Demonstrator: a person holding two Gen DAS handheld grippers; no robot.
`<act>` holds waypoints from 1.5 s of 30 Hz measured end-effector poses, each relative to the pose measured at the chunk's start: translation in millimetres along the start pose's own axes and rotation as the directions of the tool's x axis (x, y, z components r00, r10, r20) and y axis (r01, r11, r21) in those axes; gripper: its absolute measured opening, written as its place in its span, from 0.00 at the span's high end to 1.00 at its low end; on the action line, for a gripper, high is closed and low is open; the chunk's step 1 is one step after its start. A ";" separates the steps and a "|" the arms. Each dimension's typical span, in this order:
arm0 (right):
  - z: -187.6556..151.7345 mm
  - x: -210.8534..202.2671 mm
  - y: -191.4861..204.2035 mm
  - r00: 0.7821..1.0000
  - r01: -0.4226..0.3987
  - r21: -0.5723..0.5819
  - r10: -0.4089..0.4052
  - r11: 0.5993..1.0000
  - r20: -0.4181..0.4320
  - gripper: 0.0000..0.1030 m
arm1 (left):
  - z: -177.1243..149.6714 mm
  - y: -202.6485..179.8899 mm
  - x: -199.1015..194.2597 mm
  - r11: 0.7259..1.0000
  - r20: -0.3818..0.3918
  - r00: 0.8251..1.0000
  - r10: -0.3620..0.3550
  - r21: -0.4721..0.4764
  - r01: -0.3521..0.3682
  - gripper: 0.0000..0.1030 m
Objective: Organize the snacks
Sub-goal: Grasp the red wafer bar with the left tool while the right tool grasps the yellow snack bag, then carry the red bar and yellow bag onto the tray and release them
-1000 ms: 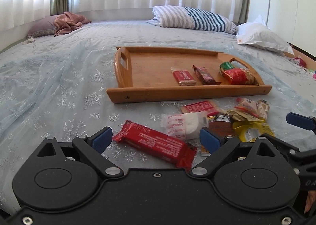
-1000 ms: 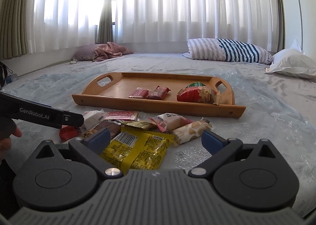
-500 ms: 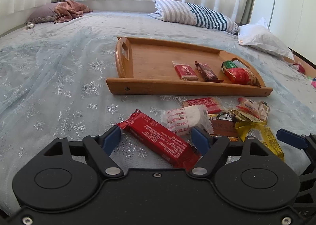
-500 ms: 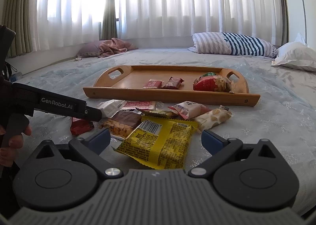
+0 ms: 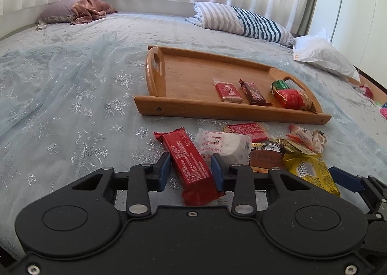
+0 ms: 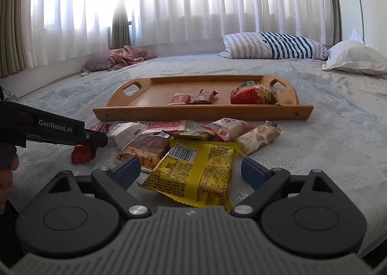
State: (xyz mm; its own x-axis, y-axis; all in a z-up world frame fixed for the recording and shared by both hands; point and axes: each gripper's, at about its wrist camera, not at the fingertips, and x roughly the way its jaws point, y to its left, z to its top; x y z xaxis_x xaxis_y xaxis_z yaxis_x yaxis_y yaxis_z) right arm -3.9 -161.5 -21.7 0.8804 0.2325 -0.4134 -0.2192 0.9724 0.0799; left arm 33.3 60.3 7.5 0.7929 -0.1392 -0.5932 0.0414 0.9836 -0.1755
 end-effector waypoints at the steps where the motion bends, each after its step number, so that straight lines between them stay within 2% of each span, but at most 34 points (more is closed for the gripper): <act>1: 0.0 -0.2 0.4 1.000 0.005 0.000 -0.005 1.000 0.000 0.11 | -0.2 0.5 -1.1 1.000 -0.001 1.000 0.000 -0.004 0.000 0.68; 6: 0.4 -1.8 0.4 1.000 0.015 0.019 -0.015 1.000 -0.003 0.20 | -1.4 0.5 -4.3 1.000 -0.006 1.000 0.001 -0.006 -0.001 0.69; 11: 1.1 -3.4 0.8 0.999 0.043 0.039 -0.043 0.998 -0.005 0.33 | 0.5 2.1 0.9 0.998 -0.005 0.999 0.033 -0.047 -0.033 0.57; 16: 1.1 -5.0 2.6 0.998 0.058 0.039 -0.057 0.998 -0.009 0.35 | 1.8 2.0 5.8 0.997 -0.010 0.998 0.058 -0.059 -0.059 0.61; 19: 0.5 -5.9 4.5 0.997 0.071 0.026 -0.071 0.997 -0.009 0.36 | 2.3 4.1 6.3 0.995 -0.010 0.998 0.056 -0.078 -0.057 0.72; 29: 2.0 -10.7 1.3 0.995 0.095 0.036 -0.095 0.995 0.009 0.42 | 7.2 1.8 -2.7 0.995 0.018 0.997 0.072 -0.068 -0.071 0.76; 45: 15.6 -25.4 -6.3 0.983 0.161 0.015 -0.162 0.987 0.092 0.42 | 29.0 0.2 -11.6 0.996 0.063 0.996 0.064 -0.060 -0.060 0.76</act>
State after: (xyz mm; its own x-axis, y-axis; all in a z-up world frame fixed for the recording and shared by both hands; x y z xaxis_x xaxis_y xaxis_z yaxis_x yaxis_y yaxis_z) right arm -18.4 -173.2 2.4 0.9392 0.0731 -0.3355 -0.0683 0.9973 0.0261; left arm 41.7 65.4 37.1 0.8307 -0.0686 -0.5525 -0.0429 0.9816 -0.1863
